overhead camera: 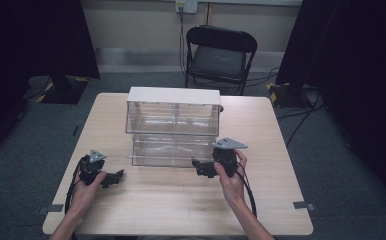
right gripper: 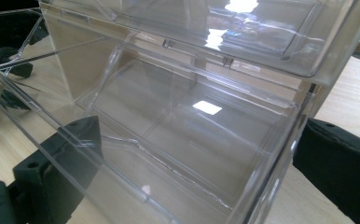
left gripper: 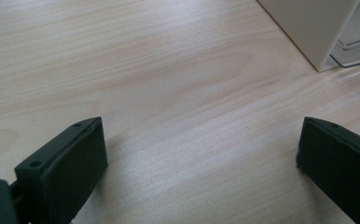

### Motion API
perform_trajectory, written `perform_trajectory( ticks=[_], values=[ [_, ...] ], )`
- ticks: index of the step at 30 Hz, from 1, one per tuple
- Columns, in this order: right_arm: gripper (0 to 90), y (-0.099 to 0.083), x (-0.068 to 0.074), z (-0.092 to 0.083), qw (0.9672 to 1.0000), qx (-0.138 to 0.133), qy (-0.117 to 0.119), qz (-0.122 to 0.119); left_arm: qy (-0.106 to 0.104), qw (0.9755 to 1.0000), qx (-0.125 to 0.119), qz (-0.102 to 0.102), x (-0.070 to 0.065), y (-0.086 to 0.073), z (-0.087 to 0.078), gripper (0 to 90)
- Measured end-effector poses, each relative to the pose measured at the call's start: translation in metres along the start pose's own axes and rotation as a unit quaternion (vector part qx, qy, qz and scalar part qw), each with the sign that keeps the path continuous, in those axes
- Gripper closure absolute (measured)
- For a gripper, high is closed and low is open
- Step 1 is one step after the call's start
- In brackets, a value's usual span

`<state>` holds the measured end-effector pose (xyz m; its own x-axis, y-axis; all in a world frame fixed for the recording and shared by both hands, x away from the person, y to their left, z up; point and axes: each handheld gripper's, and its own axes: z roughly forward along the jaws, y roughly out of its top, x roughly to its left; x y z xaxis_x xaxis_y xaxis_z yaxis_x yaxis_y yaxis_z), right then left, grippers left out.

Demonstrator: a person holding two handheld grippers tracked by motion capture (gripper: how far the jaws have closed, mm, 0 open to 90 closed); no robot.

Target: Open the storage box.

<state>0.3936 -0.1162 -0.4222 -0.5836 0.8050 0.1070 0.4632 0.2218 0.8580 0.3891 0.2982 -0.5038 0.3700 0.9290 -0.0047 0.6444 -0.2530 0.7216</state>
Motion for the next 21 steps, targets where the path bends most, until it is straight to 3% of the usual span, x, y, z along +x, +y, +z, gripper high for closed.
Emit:
perform_trajectory(
  ticks=[6, 21],
  values=[
    [2.9, 0.0026, 0.0003, -0.002, 1.0, -0.002, 0.0, -0.005, 0.0, 1.0, 0.0, 0.0, 0.0, 0.0, 0.0, 1.2],
    [5.6, 0.007, -0.0003, -0.0071, 1.0, 0.001, -0.002, 0.009, 0.0, 1.0, 0.0, -0.001, -0.0001, -0.0001, 0.0, 1.2]
  ],
)
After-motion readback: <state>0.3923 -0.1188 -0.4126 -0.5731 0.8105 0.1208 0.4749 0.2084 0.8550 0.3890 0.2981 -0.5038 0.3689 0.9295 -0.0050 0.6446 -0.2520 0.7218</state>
